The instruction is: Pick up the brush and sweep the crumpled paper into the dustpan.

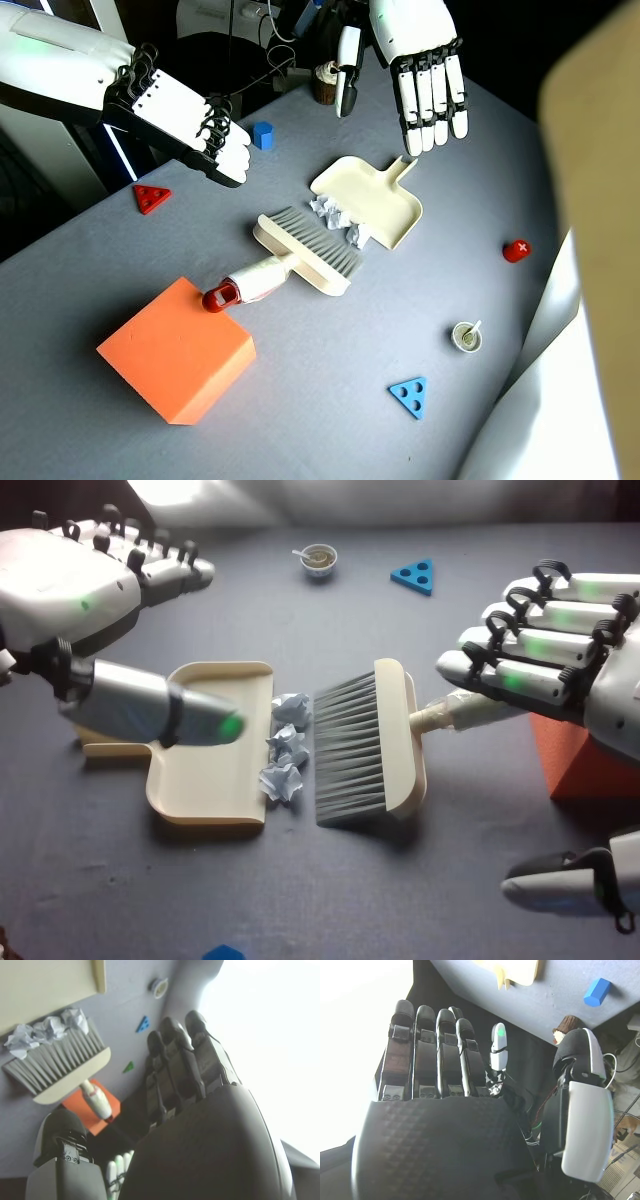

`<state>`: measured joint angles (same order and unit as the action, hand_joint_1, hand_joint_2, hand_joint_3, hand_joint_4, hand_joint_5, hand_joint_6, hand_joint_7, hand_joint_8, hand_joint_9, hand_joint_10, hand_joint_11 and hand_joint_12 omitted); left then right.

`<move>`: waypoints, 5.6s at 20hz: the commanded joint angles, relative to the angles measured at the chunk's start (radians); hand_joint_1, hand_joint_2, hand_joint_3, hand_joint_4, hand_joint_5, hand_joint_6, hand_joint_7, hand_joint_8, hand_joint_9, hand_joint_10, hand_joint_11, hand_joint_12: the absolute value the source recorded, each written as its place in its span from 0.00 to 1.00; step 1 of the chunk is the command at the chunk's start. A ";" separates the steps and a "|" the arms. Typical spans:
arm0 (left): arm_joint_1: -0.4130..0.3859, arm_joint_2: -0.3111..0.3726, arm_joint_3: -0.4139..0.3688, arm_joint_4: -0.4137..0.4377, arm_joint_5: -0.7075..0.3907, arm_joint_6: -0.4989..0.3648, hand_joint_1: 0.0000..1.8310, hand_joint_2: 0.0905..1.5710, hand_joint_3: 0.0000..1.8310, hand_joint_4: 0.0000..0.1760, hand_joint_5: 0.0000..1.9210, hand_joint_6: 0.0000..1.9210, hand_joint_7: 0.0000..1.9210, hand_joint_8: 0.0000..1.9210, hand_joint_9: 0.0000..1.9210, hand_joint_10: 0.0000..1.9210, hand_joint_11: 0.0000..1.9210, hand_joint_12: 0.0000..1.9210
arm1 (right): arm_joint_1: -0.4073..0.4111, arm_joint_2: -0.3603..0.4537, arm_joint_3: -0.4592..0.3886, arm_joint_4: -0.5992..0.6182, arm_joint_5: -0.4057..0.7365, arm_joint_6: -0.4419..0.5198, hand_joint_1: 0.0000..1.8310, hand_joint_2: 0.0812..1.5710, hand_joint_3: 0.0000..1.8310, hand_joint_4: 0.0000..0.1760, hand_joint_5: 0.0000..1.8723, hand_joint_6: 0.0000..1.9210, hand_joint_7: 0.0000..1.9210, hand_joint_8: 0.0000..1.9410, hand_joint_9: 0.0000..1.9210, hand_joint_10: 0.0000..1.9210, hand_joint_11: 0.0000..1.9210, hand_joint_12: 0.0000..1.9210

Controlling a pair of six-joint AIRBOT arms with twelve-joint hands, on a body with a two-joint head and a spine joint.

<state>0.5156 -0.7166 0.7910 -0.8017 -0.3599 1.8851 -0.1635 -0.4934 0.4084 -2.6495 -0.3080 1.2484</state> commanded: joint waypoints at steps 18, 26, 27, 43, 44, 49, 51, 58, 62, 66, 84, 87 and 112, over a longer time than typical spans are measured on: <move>0.016 -0.004 0.030 -0.030 -0.042 0.135 0.20 0.57 0.01 0.00 0.02 0.00 0.05 0.00 0.05 0.01 0.05 0.03 | 0.008 0.010 -0.008 -0.016 -0.100 -0.008 0.00 0.57 0.00 0.00 0.08 0.01 0.09 0.00 0.09 0.00 0.09 0.02; 0.136 -0.047 0.072 0.052 -0.179 -0.013 0.44 0.60 0.00 0.00 0.03 0.01 0.06 0.01 0.07 0.00 0.06 0.03 | 0.008 0.011 -0.008 -0.016 -0.100 -0.008 0.00 0.57 0.00 0.00 0.07 0.00 0.07 0.00 0.08 0.00 0.08 0.01; 0.161 -0.051 0.078 0.060 -0.207 -0.037 0.44 0.60 0.00 0.00 0.03 0.00 0.06 0.01 0.07 0.00 0.07 0.03 | 0.008 0.011 -0.008 -0.016 -0.100 -0.008 0.00 0.56 0.00 0.00 0.06 0.00 0.07 0.00 0.07 0.00 0.08 0.01; 0.339 -0.183 0.207 0.076 -0.319 -0.154 0.42 0.67 0.01 0.26 0.17 0.00 0.12 0.00 0.11 0.00 0.11 0.03 | 0.007 0.011 -0.009 -0.017 -0.100 -0.010 0.00 0.58 0.00 0.00 0.06 0.00 0.07 0.00 0.08 0.00 0.08 0.00; 0.341 -0.189 0.214 0.076 -0.319 -0.154 0.45 0.66 0.00 0.24 0.20 0.01 0.12 0.00 0.12 0.00 0.12 0.04 | 0.007 0.011 -0.009 -0.017 -0.100 -0.010 0.00 0.58 0.00 0.00 0.06 0.00 0.07 0.00 0.07 0.00 0.07 0.00; 0.363 -0.226 0.258 0.066 -0.326 -0.154 0.46 0.65 0.00 0.22 0.20 0.01 0.12 0.00 0.10 0.00 0.11 0.03 | 0.008 0.011 -0.008 -0.017 -0.100 -0.010 0.00 0.58 0.00 0.00 0.07 0.00 0.08 0.00 0.08 0.00 0.08 0.00; 0.370 -0.237 0.274 0.066 -0.324 -0.154 0.47 0.64 0.00 0.20 0.23 0.00 0.14 0.00 0.12 0.00 0.12 0.03 | 0.008 0.011 -0.009 -0.017 -0.100 -0.010 0.00 0.58 0.00 0.00 0.08 0.00 0.09 0.00 0.09 0.00 0.09 0.01; 0.375 -0.271 0.303 0.003 -0.305 -0.080 0.45 0.64 0.00 0.24 0.21 0.01 0.12 0.00 0.10 0.00 0.10 0.02 | 0.008 0.012 -0.010 -0.017 -0.102 -0.010 0.00 0.59 0.00 0.00 0.08 0.01 0.08 0.00 0.09 0.00 0.09 0.01; 0.374 -0.288 0.315 -0.008 -0.300 -0.064 0.47 0.64 0.00 0.19 0.26 0.01 0.13 0.00 0.10 0.00 0.11 0.02 | 0.008 0.012 -0.010 -0.017 -0.105 -0.010 0.00 0.59 0.00 0.00 0.07 0.00 0.08 0.00 0.08 0.00 0.08 0.00; 0.363 -0.306 0.338 -0.008 -0.291 -0.061 0.55 0.72 0.00 0.07 0.44 0.46 0.24 0.01 0.20 0.01 0.20 0.04 | 0.008 0.012 -0.012 -0.017 -0.105 -0.010 0.00 0.60 0.00 0.00 0.09 0.01 0.09 0.01 0.09 0.01 0.09 0.01; 0.279 -0.332 0.408 -0.027 -0.249 -0.004 0.60 0.72 0.00 0.00 0.47 0.57 0.24 0.00 0.20 0.00 0.18 0.04 | -0.269 -0.277 -0.031 0.255 -0.849 -0.467 0.18 0.62 0.00 0.00 0.09 0.01 0.10 0.00 0.10 0.00 0.11 0.01; 0.268 -0.318 0.408 -0.034 -0.241 0.013 0.60 0.72 0.00 0.00 0.47 0.57 0.25 0.00 0.21 0.00 0.20 0.05 | -0.342 -0.357 -0.032 0.200 -0.984 -0.486 0.31 0.61 0.00 0.00 0.10 0.01 0.11 0.01 0.11 0.01 0.13 0.02; 0.187 -0.354 0.413 -0.124 -0.297 0.101 0.60 0.72 0.00 0.00 0.48 0.56 0.26 0.00 0.22 0.00 0.19 0.05 | -0.458 -0.681 0.295 0.135 -1.172 -0.324 0.58 0.58 0.00 0.00 0.09 0.00 0.09 0.00 0.12 0.00 0.14 0.01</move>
<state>0.7147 -1.0695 1.1988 -0.9596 -0.5644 1.9800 -0.6228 -1.1839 0.7094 -2.4310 -1.3823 0.9268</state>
